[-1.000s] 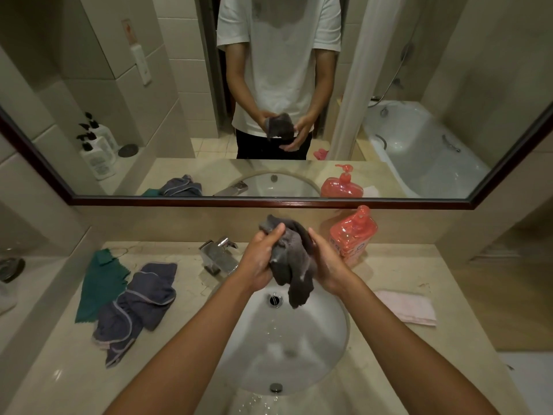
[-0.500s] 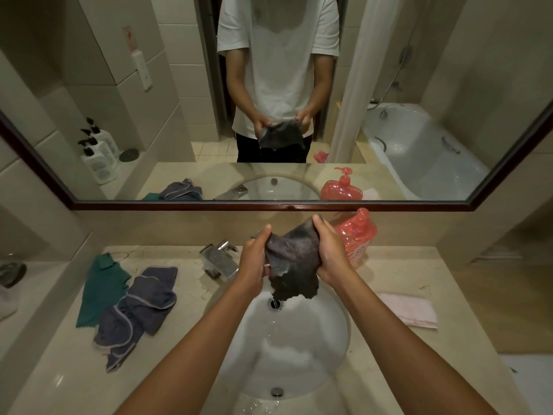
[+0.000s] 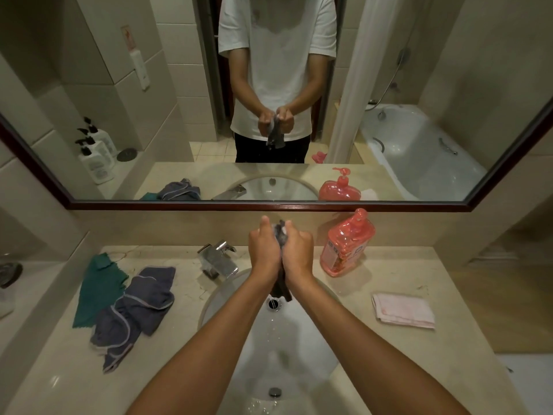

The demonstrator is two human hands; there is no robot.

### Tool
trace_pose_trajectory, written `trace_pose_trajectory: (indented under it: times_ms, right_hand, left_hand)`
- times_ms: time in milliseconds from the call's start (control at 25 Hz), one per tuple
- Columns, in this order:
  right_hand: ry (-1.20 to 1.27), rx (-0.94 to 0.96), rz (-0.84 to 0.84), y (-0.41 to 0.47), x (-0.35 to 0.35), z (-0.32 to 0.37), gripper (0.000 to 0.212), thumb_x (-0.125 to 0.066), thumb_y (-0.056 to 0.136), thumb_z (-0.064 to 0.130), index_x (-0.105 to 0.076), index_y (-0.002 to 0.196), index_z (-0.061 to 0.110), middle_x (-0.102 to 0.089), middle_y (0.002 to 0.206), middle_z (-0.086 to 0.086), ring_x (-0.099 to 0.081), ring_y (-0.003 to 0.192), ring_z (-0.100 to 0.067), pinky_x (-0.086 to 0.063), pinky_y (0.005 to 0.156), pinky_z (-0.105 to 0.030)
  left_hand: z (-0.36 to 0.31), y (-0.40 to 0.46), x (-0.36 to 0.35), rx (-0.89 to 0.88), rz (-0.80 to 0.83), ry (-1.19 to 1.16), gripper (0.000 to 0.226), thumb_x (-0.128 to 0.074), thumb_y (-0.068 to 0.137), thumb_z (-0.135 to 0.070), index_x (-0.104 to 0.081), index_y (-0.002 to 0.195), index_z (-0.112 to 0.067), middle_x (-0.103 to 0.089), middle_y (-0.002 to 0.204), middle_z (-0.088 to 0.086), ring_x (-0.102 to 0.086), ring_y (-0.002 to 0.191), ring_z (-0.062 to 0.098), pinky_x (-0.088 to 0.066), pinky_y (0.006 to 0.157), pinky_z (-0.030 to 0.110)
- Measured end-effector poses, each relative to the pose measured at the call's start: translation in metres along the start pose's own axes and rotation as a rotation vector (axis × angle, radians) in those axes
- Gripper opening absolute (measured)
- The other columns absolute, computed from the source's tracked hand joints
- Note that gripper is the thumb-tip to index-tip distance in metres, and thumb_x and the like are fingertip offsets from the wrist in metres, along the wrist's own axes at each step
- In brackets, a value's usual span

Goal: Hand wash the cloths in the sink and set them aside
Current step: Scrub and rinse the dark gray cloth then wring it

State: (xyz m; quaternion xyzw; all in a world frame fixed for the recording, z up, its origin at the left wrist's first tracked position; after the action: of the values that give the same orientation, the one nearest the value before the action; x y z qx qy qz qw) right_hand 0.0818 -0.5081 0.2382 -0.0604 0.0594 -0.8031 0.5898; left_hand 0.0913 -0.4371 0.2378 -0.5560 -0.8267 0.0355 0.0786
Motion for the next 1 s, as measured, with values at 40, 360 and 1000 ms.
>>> trace_pose_trajectory:
  times_ms: [40, 360, 1000]
  right_hand:
    - [0.002, -0.006, 0.000, -0.001, 0.000, -0.002, 0.044, -0.049, 0.100, 0.024, -0.066, 0.060, 0.016, -0.062, 0.056, 0.000, -0.057, 0.055, -0.013, -0.043, 0.055, -0.028]
    - [0.121, -0.103, 0.010, 0.002, -0.003, -0.008, 0.032, -0.052, 0.097, 0.017, -0.065, 0.068, 0.013, -0.062, 0.059, 0.001, -0.058, 0.058, -0.013, -0.044, 0.057, -0.028]
    - [0.032, -0.059, 0.026, 0.003, -0.008, -0.009, 0.041, -0.052, 0.098, 0.016, -0.059, 0.058, 0.016, -0.055, 0.051, 0.003, -0.052, 0.050, -0.010, -0.040, 0.051, -0.027]
  left_hand:
    - [0.000, 0.000, 0.000, 0.006, 0.000, -0.007, 0.059, -0.036, 0.107, -0.031, -0.048, 0.051, -0.018, -0.046, 0.040, -0.008, -0.038, 0.035, 0.003, -0.032, 0.041, 0.021]
    - [0.000, 0.002, 0.000, 0.055, 0.045, -0.005, 0.048, -0.040, 0.103, -0.028, -0.050, 0.057, -0.018, -0.050, 0.045, -0.007, -0.045, 0.045, 0.009, -0.035, 0.045, 0.025]
    - [0.004, 0.004, 0.006, 0.063, 0.035, 0.068, 0.053, -0.041, 0.105, -0.034, -0.053, 0.056, -0.017, -0.055, 0.050, -0.005, -0.050, 0.048, 0.012, -0.037, 0.052, 0.029]
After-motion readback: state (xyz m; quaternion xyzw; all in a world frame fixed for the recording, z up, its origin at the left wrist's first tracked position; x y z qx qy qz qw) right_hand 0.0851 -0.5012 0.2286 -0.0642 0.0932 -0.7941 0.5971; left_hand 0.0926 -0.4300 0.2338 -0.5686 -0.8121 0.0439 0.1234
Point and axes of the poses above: each hand's wrist, its own y-axis towards the middle knuckle, its own x-axis out of the back of the hand, z = x × y, the point moved 3 cm from there along y, towards the middle knuckle
